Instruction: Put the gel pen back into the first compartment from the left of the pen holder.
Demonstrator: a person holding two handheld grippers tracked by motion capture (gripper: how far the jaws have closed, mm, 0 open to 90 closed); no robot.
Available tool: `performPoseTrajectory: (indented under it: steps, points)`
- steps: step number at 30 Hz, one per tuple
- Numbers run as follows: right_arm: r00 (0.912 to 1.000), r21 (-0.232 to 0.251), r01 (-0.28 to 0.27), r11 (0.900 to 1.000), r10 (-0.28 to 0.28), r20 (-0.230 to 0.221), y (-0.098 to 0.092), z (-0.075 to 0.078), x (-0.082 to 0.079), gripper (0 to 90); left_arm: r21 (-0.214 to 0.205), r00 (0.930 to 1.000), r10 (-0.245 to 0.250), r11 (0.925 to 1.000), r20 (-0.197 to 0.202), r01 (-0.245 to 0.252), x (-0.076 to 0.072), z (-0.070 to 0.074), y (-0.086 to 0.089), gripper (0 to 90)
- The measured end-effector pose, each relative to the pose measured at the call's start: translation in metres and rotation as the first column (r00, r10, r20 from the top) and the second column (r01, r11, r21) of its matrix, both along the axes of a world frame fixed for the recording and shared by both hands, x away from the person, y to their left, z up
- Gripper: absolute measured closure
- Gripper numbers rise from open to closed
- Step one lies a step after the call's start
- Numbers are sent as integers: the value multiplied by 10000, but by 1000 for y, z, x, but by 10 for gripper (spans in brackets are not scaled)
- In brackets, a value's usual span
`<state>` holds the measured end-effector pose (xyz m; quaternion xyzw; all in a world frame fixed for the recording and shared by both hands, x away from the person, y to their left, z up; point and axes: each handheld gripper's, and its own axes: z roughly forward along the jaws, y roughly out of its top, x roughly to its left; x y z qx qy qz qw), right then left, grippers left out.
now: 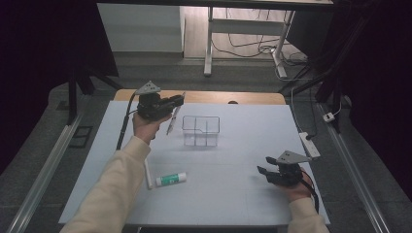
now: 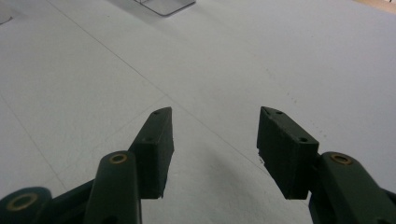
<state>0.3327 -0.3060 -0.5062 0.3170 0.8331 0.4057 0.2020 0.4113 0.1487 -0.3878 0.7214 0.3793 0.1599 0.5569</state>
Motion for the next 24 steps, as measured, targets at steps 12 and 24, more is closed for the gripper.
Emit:
performPoseTrajectory:
  steps: [12, 24]
  points:
    - [9999, 109, 133, 9999, -134, 34, -3, 1, 0, 453, -25, 10000, 66, 10000, -29, -66, 18, 5, -16, 802]
    - [9999, 59, 131, 9999, -131, 22, -3, 0, 0, 453, -28, 9999, 108, 9999, -4, -108, 34, 5, -36, 802]
